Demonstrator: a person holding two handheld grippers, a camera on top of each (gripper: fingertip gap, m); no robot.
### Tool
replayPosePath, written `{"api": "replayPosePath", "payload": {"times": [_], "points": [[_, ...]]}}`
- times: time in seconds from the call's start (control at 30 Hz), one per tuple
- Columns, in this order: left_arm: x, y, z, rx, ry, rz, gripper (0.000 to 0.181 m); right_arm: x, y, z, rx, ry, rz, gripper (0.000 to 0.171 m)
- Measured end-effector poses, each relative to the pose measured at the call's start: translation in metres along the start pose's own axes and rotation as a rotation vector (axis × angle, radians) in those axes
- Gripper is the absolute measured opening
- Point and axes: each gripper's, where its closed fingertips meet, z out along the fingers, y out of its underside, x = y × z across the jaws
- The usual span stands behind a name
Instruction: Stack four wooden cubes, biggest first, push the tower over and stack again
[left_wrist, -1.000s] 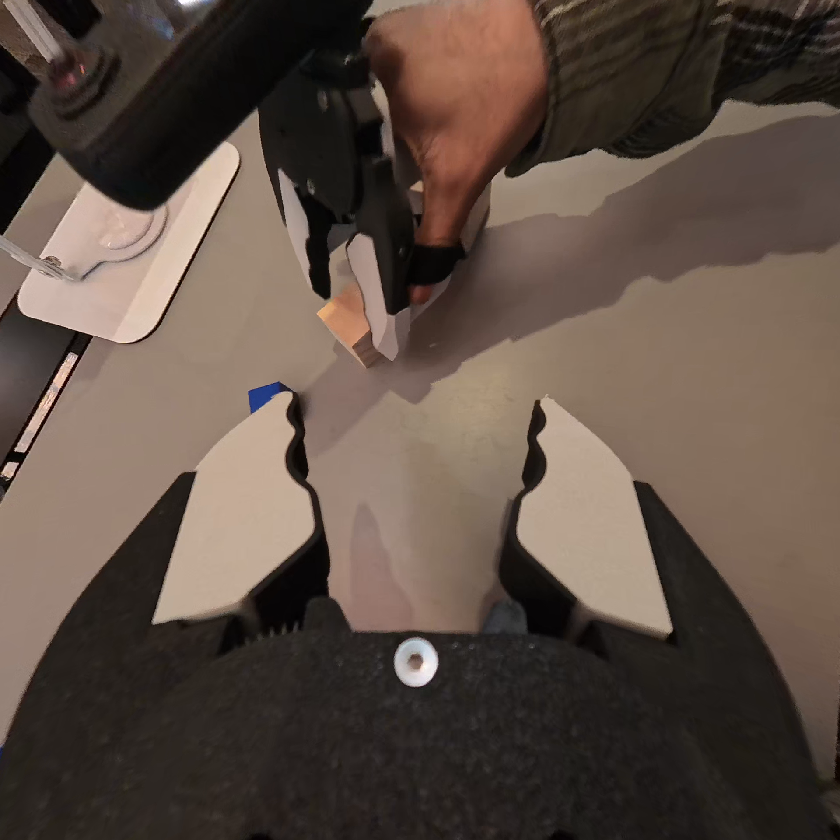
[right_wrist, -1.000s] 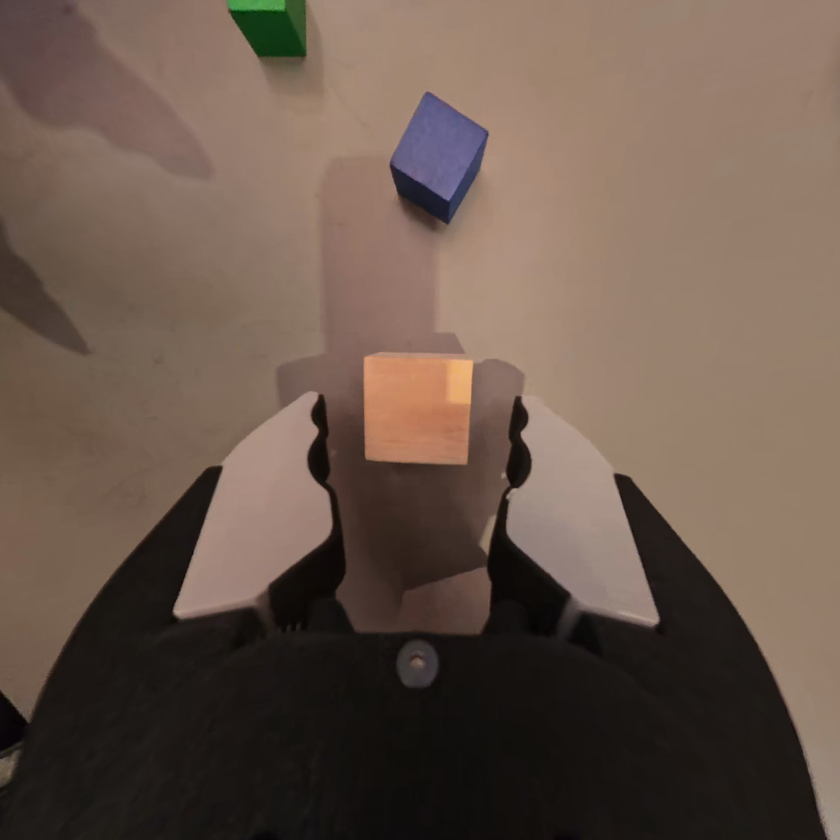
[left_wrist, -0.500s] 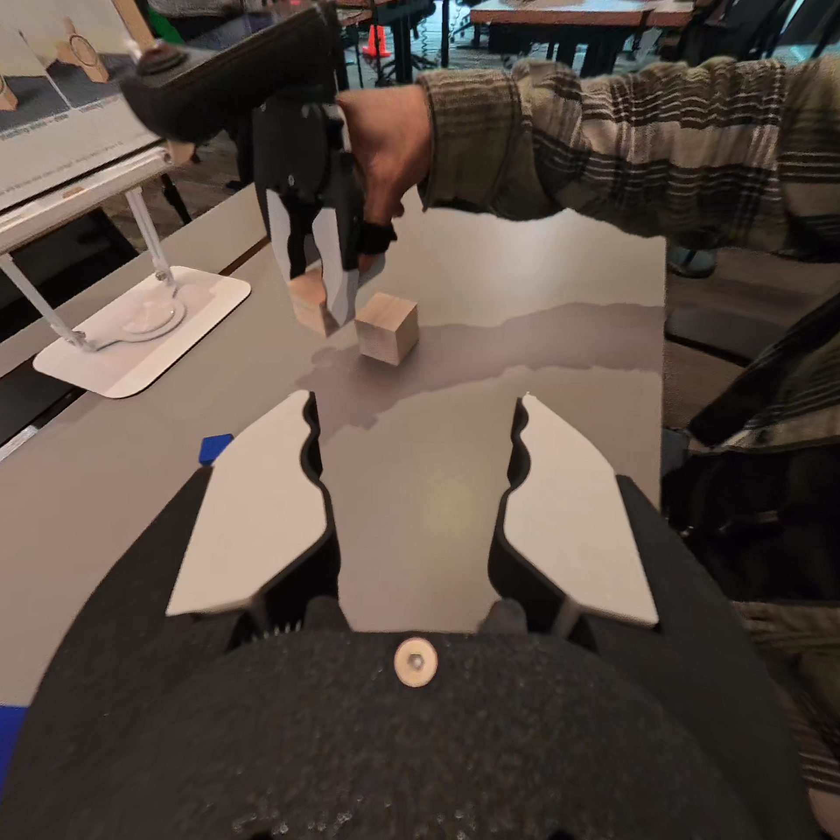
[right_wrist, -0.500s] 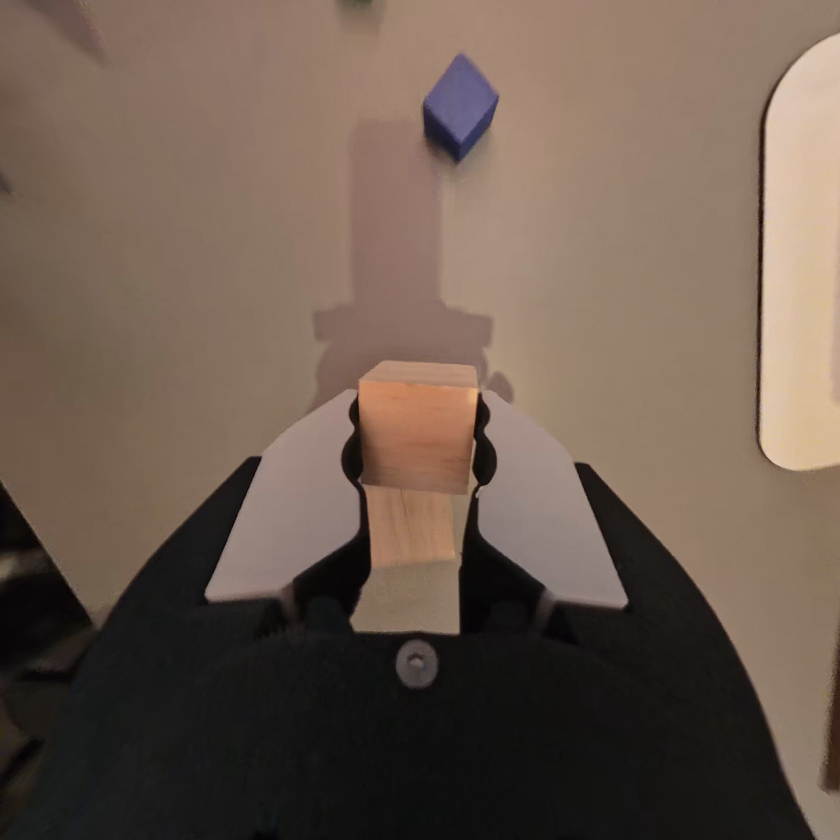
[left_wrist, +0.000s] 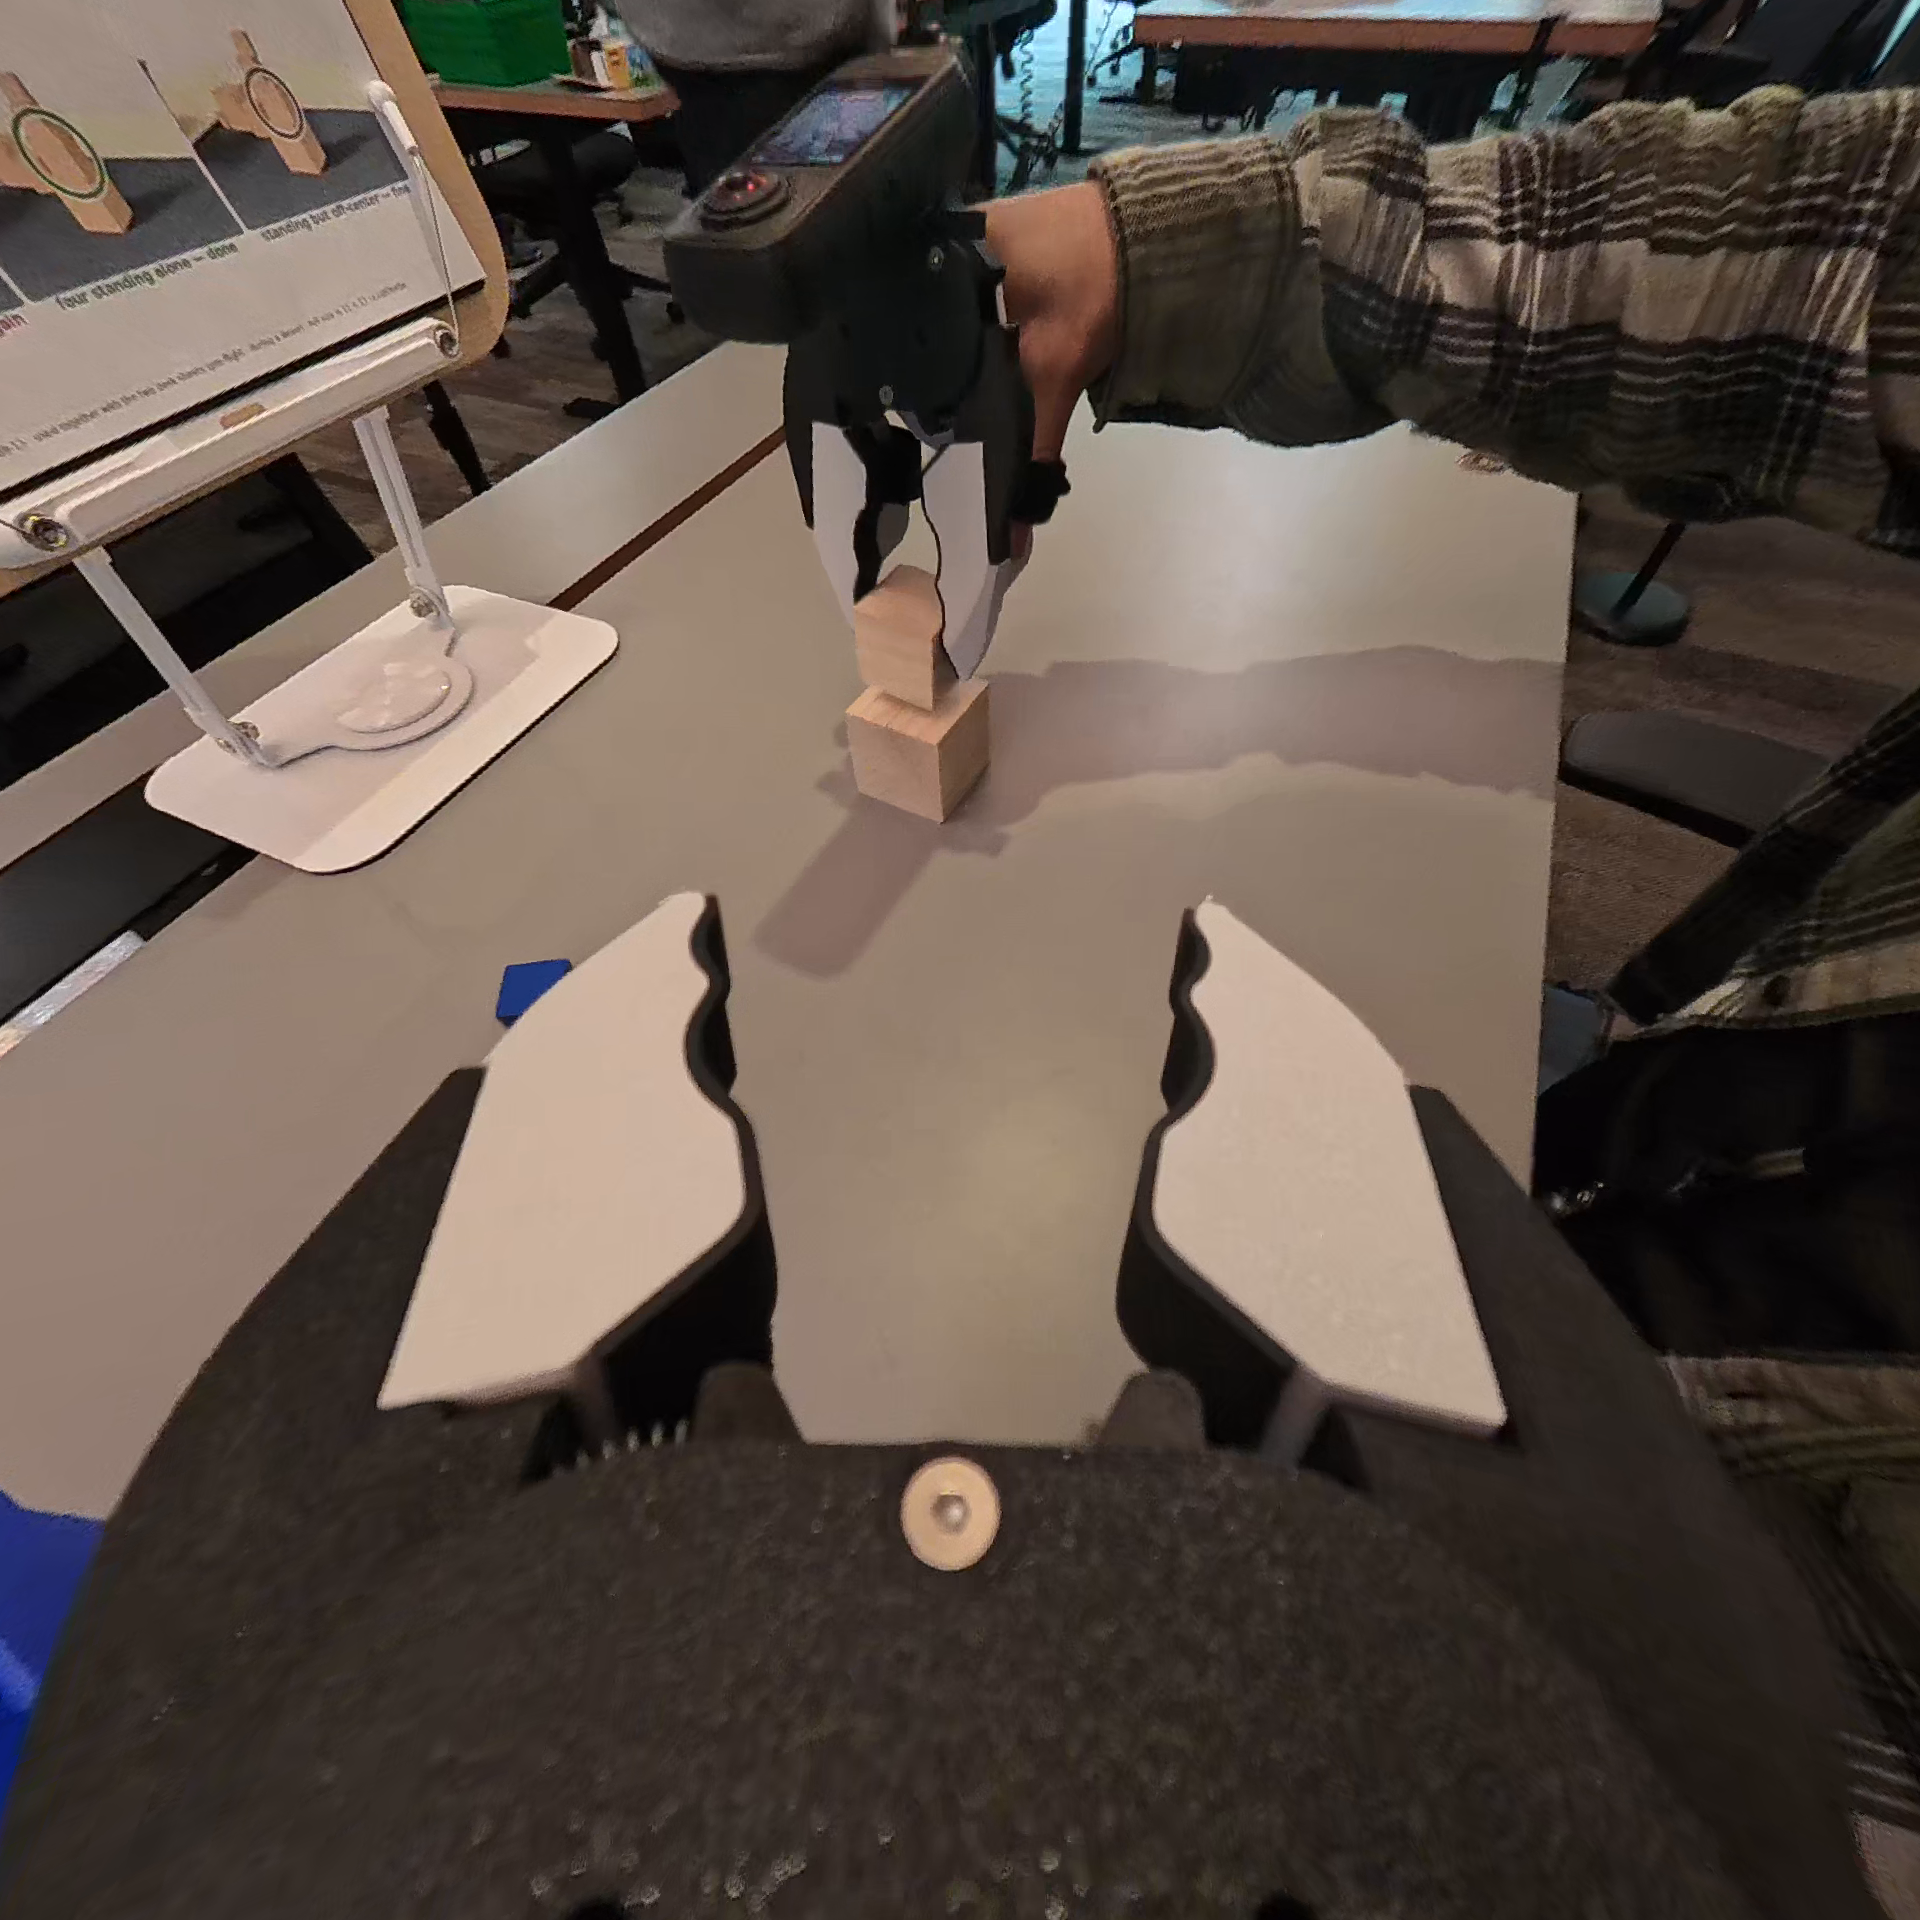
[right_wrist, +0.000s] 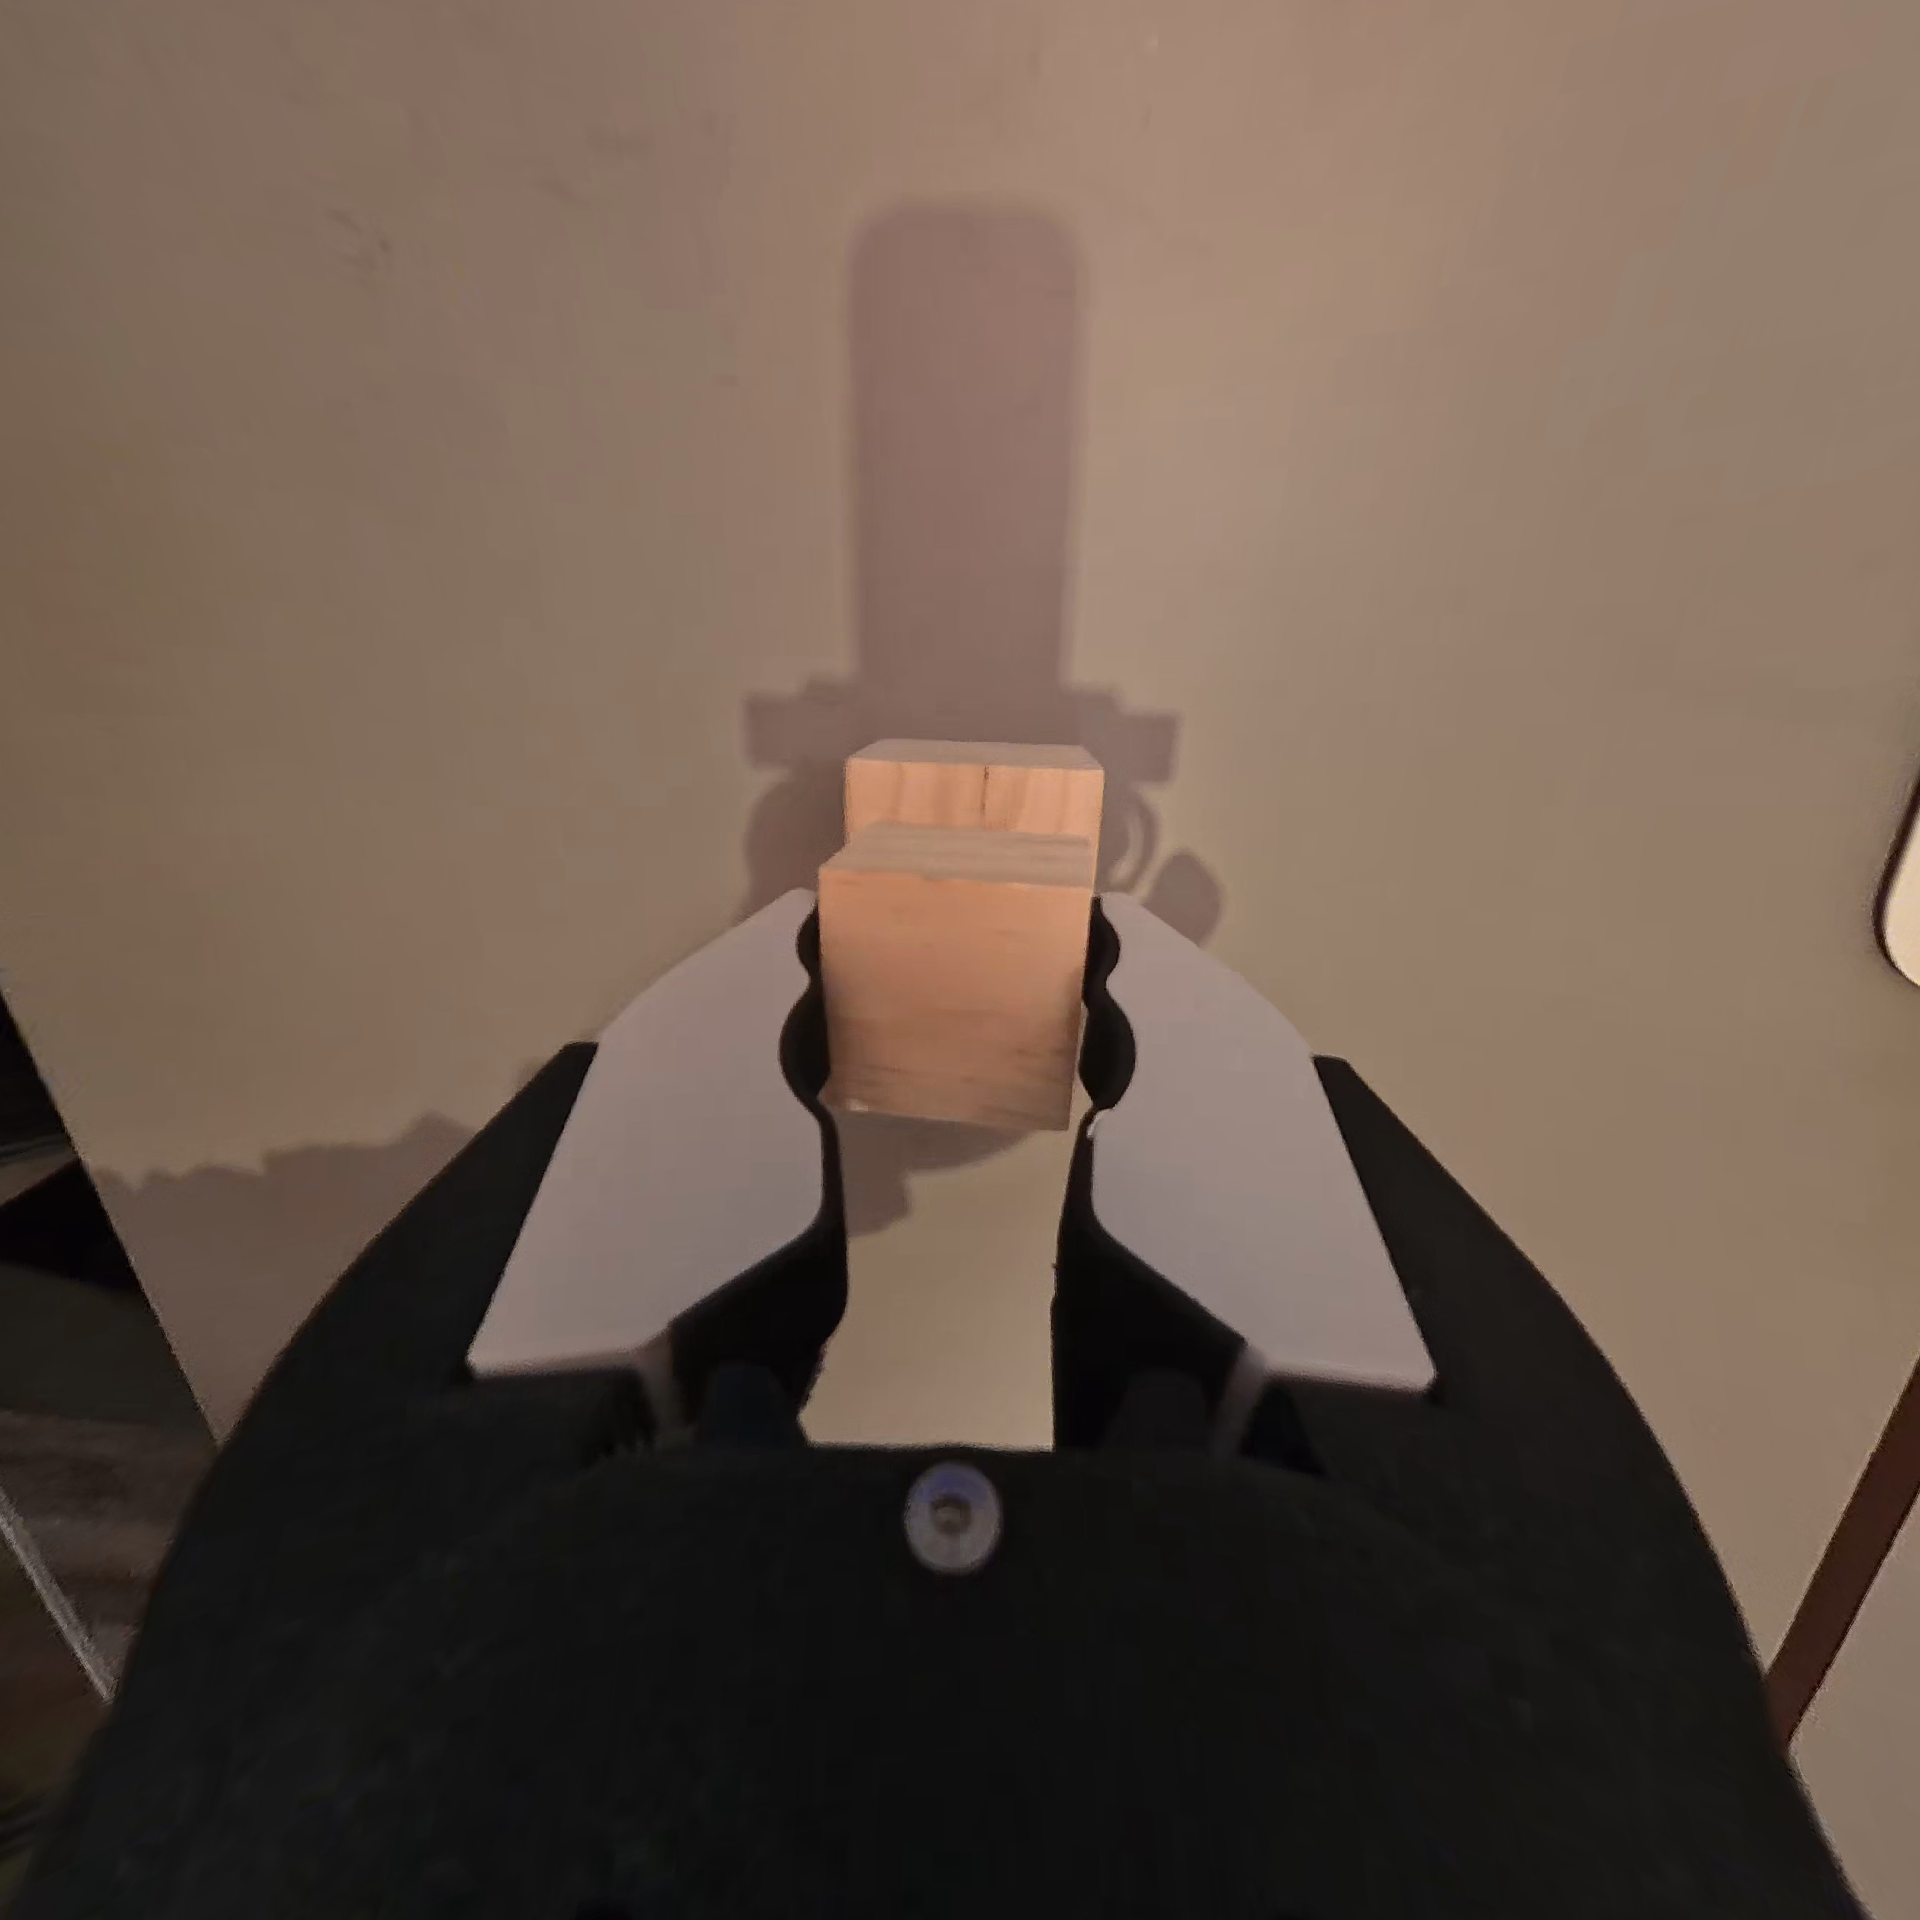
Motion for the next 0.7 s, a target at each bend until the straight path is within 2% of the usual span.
{"api": "replayPosePath", "payload": {"times": [0.57, 0.63, 0.7], "points": [[-0.001, 0.012, 0.012, -0.050, 0.025, -0.002, 0.082, 0.001, 0.001, 0.011, -0.027, -0.032, 0.010, 0.046], [-0.002, 0.011, 0.012, -0.047, 0.019, -0.004, 0.083, 0.002, 0.001, 0.012, -0.025, -0.025, 0.016, 0.054], [-0.005, 0.012, 0.013, -0.042, 0.006, -0.016, 0.084, 0.004, 0.001, 0.011, -0.015, -0.012, 0.030, 0.076]]}}
